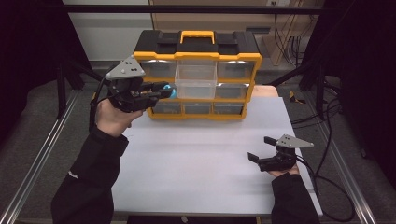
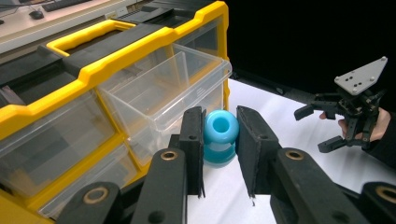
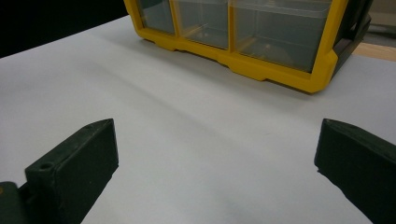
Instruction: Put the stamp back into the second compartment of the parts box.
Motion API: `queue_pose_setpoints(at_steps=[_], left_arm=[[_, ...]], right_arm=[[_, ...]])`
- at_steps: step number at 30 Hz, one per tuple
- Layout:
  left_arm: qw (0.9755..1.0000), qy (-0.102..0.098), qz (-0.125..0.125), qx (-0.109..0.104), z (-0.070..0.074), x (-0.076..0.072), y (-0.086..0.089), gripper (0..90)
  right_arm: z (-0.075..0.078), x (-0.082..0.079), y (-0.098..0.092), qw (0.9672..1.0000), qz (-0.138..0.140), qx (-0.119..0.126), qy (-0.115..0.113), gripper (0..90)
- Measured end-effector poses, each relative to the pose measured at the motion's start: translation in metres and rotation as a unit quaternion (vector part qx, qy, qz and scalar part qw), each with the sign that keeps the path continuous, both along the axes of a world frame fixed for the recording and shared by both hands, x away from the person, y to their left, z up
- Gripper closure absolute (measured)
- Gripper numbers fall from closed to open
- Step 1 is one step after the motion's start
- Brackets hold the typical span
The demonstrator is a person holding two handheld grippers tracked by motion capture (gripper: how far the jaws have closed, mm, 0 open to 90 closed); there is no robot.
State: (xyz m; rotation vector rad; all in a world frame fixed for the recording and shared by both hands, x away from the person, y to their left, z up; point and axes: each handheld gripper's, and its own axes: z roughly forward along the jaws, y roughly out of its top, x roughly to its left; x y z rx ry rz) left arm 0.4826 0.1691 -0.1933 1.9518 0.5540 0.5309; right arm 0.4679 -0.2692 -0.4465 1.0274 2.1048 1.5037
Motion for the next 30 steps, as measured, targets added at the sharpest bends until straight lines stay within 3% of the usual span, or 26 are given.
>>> queue_pose_setpoints(at_steps=[30], left_arm=[[0.9998, -0.002, 0.020, -0.003, 0.019, 0.029, -0.017, 72.8]], right_arm=[[0.000, 0.000, 0.000, 1.0000, 0.001, 0.000, 0.000, 0.2]])
